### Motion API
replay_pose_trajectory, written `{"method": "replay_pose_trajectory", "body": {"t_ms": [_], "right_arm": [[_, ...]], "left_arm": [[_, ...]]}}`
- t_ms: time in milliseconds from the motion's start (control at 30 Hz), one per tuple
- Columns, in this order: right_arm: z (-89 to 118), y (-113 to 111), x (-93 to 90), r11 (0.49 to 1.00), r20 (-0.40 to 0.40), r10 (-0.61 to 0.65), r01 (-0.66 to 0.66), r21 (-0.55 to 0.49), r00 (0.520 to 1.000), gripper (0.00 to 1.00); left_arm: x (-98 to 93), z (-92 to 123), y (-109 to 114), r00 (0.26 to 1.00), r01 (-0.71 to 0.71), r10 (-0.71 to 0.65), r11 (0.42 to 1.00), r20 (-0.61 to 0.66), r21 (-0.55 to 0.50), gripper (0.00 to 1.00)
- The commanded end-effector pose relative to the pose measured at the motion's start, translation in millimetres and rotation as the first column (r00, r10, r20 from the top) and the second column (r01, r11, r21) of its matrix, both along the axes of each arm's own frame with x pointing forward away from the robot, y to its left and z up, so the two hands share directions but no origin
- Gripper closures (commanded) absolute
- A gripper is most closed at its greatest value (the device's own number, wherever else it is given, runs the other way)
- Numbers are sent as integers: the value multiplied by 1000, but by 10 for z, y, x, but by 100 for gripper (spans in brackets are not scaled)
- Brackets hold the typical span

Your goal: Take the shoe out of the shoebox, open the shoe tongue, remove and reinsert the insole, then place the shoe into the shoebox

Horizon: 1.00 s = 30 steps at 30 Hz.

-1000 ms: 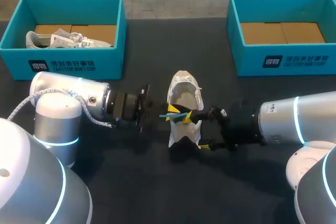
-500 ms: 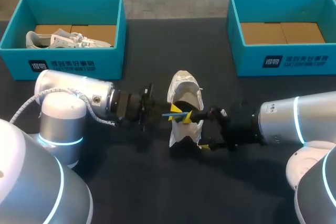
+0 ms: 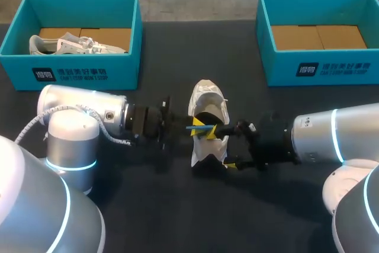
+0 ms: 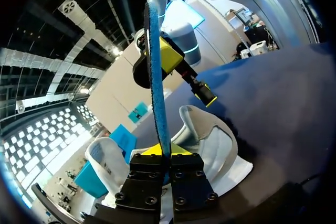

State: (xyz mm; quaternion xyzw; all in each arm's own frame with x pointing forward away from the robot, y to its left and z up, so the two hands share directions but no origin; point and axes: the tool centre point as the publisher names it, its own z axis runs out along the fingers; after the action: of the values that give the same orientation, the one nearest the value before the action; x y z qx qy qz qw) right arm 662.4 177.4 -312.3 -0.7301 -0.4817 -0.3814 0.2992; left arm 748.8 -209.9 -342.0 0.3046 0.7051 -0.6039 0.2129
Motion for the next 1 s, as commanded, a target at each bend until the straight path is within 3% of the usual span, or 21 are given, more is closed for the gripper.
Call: {"method": "replay_pose_trajectory", "body": {"t_ms": [33,767,1000], "right_arm": [[11,32,-10,1000,-1,-5,5,-9,1000,0],[11,32,-10,1000,-1,-5,5,-9,1000,0],[11,32,-10,1000,-1,-5,5,-9,1000,0]], "left_arm": [[-56,18,-61,1000,-21,21,1000,8,18,100],[52,-57,4,995,-93,90,993,37,69,100],[7,-60,-7,998,-68,67,996,10,56,100]]}}
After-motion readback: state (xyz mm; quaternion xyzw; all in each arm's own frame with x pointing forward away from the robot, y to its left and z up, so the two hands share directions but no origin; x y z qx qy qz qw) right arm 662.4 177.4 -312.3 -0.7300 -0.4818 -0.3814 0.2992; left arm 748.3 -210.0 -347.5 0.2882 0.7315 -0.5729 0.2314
